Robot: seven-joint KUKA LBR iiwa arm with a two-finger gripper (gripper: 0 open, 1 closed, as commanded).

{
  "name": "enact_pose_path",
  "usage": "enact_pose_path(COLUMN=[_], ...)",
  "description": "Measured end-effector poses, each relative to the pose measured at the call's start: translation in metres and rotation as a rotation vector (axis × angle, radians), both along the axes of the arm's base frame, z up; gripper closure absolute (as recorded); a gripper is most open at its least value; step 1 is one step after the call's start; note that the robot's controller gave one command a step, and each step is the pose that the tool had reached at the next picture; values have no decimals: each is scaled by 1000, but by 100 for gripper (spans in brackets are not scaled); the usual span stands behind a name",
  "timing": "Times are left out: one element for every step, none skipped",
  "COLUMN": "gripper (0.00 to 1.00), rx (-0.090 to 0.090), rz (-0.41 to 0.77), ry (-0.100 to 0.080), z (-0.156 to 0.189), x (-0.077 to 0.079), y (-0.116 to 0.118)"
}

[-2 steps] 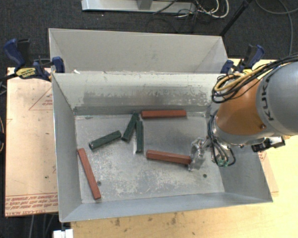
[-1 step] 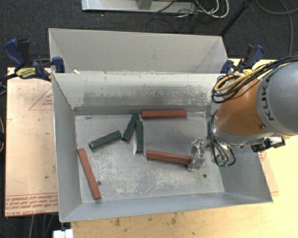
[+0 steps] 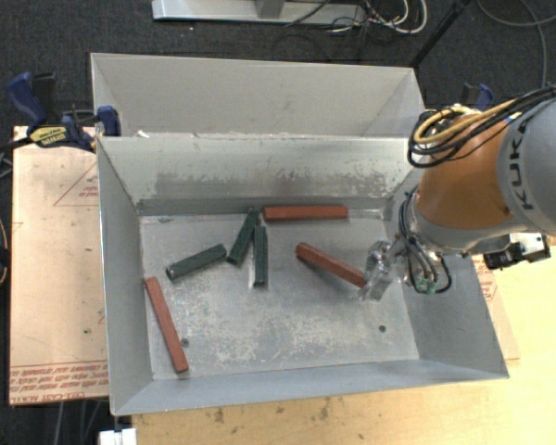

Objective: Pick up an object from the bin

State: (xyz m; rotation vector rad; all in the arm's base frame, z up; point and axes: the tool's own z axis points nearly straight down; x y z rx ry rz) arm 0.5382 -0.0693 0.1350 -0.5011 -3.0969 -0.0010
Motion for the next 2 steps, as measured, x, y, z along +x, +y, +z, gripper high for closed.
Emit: enact_pose_path(gripper=[100, 100], rx=[-1, -1], rz=[-50, -70], ry=[0, -6], z=[57, 86], x=[-27, -27], y=[15, 5])
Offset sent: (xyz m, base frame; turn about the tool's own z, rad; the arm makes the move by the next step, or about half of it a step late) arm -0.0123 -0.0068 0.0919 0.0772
